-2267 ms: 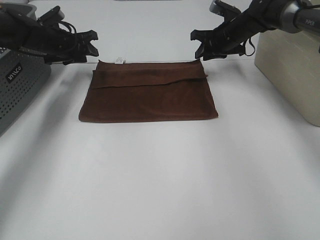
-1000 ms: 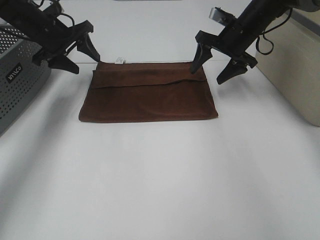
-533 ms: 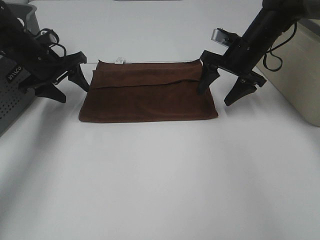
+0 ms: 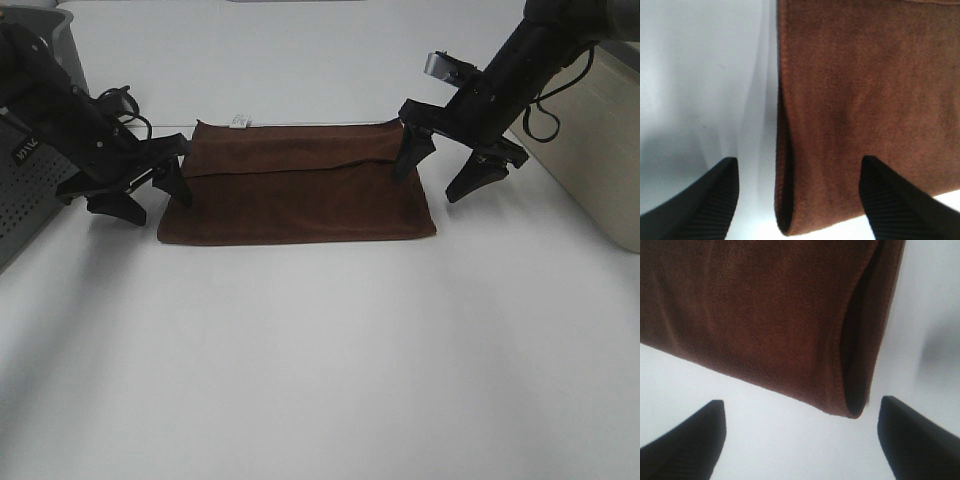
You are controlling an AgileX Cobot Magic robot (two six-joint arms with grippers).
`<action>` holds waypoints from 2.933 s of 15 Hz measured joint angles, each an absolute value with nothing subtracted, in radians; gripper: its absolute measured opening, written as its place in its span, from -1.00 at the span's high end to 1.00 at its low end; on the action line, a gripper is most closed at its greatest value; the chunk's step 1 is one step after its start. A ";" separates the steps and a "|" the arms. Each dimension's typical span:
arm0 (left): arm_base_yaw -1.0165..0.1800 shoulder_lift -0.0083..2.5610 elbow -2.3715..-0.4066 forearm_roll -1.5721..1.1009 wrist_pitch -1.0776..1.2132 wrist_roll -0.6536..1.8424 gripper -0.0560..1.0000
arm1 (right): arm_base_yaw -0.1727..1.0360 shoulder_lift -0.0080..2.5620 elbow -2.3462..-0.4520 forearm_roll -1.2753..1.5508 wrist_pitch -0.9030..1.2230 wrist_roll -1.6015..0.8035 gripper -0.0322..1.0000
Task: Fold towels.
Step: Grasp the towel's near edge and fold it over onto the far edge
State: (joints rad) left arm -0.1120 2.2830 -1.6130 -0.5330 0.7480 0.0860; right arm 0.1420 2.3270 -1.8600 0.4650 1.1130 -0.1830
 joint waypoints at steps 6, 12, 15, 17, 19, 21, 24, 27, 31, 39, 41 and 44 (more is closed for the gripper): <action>-0.141 2.315 -1.616 -0.552 0.700 0.087 -0.34 | 0.142 2.374 -1.860 0.505 1.097 -0.201 -0.52; -0.154 2.328 -1.618 -0.567 0.677 0.113 -0.03 | 0.142 2.430 -1.860 0.539 1.064 -0.211 -0.24; -0.155 2.337 -1.618 -0.561 0.675 0.116 0.48 | 0.142 2.446 -1.860 0.553 1.028 -0.210 0.23; -0.155 2.339 -1.618 -0.547 0.675 0.116 0.87 | 0.142 2.456 -1.860 0.554 0.997 -0.208 0.86; -0.155 2.336 -1.618 -0.538 0.676 0.116 0.89 | 0.142 2.455 -1.860 0.551 0.997 -0.198 0.94; -0.155 2.316 -1.616 -0.511 0.696 0.116 0.89 | 0.142 2.443 -1.860 0.525 1.015 -0.174 0.94; -0.159 2.238 -1.551 -0.494 0.728 0.116 0.89 | 0.145 2.394 -1.846 0.498 1.116 -0.156 0.94; -0.171 2.168 -1.398 -0.489 0.708 0.128 0.89 | 0.170 2.340 -1.708 0.469 1.107 -0.155 0.94; -0.179 2.029 -1.181 -0.490 0.645 0.138 0.89 | 0.191 2.197 -1.389 0.470 0.975 -0.163 0.94; -0.181 2.010 -1.392 -0.434 0.648 0.023 0.89 | 0.191 2.152 -1.609 0.453 0.966 -0.189 0.94; -0.161 2.010 -1.400 -0.428 0.577 -0.016 0.89 | 0.191 2.152 -1.655 0.454 0.916 -0.179 0.94; -0.153 2.033 -1.402 -0.429 0.457 -0.027 0.89 | 0.191 2.175 -1.707 0.454 0.859 -0.165 0.94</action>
State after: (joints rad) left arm -0.1530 2.0330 -1.4020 -0.4290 0.4570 -0.0270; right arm 0.1910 2.1750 -1.7070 0.4540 0.8590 -0.1650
